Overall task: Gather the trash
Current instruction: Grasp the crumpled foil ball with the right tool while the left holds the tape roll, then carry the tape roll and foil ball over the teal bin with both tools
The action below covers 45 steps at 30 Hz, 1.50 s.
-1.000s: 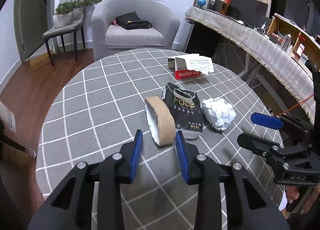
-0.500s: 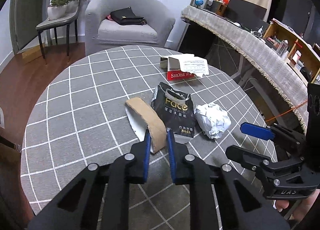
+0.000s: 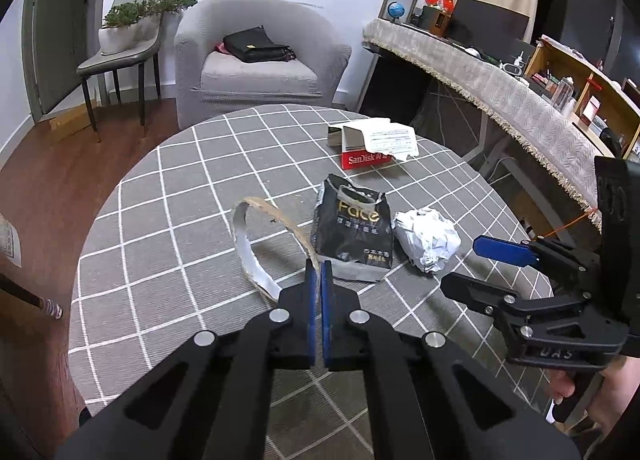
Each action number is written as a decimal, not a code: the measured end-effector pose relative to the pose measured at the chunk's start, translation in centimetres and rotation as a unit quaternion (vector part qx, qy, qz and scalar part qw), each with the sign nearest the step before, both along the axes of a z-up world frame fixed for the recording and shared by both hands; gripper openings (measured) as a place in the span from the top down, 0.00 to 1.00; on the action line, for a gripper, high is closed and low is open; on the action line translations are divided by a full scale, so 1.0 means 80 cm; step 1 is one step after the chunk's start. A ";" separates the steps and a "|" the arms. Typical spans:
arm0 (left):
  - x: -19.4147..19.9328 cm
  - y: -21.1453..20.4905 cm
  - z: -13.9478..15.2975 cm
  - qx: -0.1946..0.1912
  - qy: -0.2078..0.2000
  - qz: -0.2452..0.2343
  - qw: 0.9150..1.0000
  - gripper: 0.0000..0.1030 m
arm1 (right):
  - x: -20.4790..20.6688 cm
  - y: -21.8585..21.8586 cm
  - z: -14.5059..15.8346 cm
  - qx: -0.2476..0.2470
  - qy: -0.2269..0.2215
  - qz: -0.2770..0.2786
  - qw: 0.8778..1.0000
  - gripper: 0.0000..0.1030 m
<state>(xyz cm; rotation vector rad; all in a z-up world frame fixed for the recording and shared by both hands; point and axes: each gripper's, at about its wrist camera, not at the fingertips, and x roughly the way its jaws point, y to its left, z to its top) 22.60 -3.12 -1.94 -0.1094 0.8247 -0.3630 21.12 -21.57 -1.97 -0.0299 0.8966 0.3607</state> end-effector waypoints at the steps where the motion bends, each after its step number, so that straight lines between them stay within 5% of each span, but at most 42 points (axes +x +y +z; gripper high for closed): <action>1: -0.001 0.003 0.001 -0.001 0.000 0.001 1.000 0.97 | 0.001 0.000 -0.001 0.000 0.001 -0.001 1.000 0.34; 16: -0.021 0.047 0.013 0.016 -0.009 0.016 1.000 0.97 | 0.020 0.028 -0.010 -0.022 0.005 -0.006 1.000 0.35; 21: -0.031 0.068 0.015 0.023 -0.010 0.020 0.999 0.97 | 0.028 0.035 -0.015 -0.034 0.010 -0.012 0.999 0.53; 30: -0.056 0.104 0.021 0.034 -0.017 0.031 0.999 0.97 | 0.020 0.044 0.016 -0.041 -0.016 -0.030 0.999 0.54; 45: -0.101 0.173 0.007 0.047 0.002 0.076 0.996 0.97 | -0.024 0.132 0.031 0.003 -0.012 0.059 0.998 0.54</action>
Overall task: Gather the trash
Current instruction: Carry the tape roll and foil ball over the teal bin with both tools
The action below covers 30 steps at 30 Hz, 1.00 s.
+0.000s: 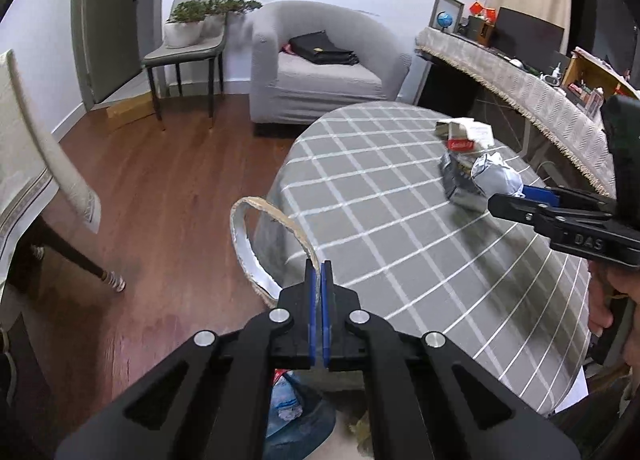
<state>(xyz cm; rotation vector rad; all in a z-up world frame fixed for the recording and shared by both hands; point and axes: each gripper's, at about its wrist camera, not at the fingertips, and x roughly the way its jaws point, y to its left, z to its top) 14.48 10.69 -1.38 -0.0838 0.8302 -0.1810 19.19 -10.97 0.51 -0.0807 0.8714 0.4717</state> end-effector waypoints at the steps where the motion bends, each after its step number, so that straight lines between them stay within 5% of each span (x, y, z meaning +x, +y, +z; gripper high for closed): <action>1: -0.003 0.003 -0.003 0.002 0.003 0.003 1.000 0.97 | -0.005 0.008 -0.001 0.002 0.002 0.009 1.000 0.54; 14: -0.054 0.050 -0.066 0.011 0.067 0.045 0.997 0.97 | -0.046 0.073 0.006 0.014 0.006 0.083 0.996 0.54; 30: -0.104 0.086 -0.166 0.005 0.175 0.083 0.981 0.97 | -0.073 0.145 0.008 0.029 0.016 0.146 0.989 0.54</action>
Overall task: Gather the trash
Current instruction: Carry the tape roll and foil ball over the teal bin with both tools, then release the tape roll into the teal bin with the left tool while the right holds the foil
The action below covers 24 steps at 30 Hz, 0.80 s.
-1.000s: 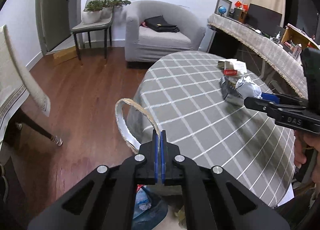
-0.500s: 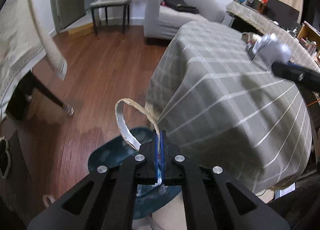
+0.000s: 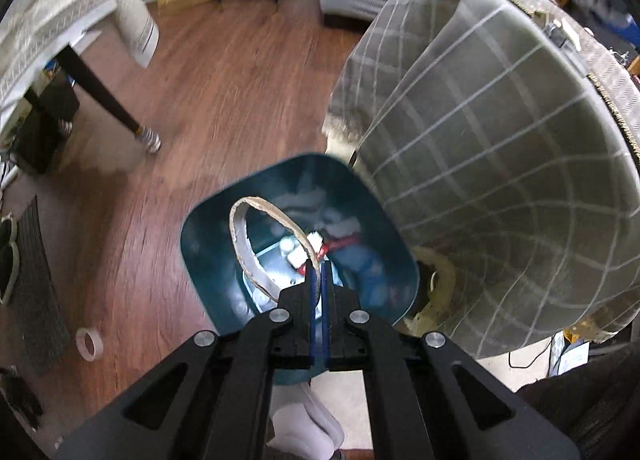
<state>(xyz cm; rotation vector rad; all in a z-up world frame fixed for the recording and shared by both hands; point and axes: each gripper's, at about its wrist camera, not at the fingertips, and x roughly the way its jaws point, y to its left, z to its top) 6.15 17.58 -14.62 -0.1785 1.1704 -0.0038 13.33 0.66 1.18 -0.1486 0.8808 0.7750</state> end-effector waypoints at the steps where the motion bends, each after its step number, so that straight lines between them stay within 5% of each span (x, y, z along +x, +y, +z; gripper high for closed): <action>1: -0.002 0.002 -0.005 -0.002 0.005 0.002 1.000 0.97 | -0.002 0.006 -0.002 -0.002 0.001 0.005 1.000 0.54; 15: -0.019 0.019 -0.066 -0.001 0.079 -0.009 0.997 0.97 | -0.015 0.068 -0.032 -0.024 0.028 0.047 0.998 0.54; 24: -0.029 0.042 -0.067 -0.006 0.068 0.002 0.998 0.73 | -0.018 0.104 -0.060 -0.048 0.047 0.064 0.996 0.54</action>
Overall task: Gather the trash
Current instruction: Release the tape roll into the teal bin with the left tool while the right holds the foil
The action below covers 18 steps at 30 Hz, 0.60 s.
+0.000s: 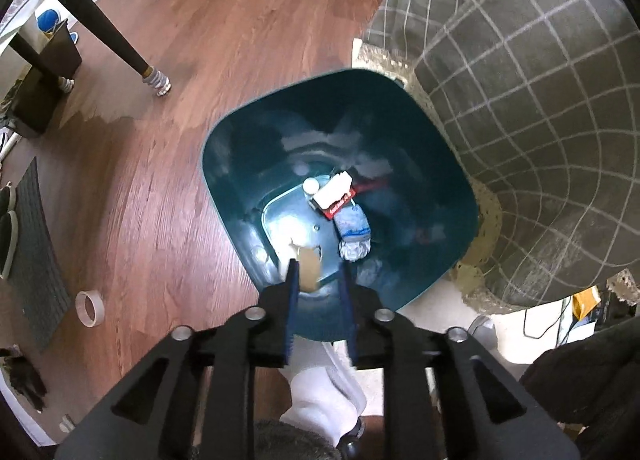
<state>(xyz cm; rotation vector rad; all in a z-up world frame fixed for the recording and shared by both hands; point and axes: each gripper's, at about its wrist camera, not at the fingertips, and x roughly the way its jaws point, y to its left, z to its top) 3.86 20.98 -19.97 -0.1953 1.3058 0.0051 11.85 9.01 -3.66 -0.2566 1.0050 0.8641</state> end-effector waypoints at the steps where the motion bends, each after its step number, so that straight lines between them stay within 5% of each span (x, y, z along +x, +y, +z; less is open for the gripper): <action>1: -0.001 0.002 0.002 -0.003 -0.004 0.001 1.000 0.69 | 0.000 0.002 -0.002 -0.002 0.001 0.001 1.000 0.54; 8: -0.005 0.010 0.025 0.023 -0.042 0.007 0.999 0.50 | 0.000 0.017 -0.026 -0.029 0.012 0.006 0.999 0.54; 18: -0.014 0.039 0.077 0.012 -0.116 0.039 0.992 0.53 | -0.006 0.037 -0.064 -0.067 0.030 0.017 0.997 0.54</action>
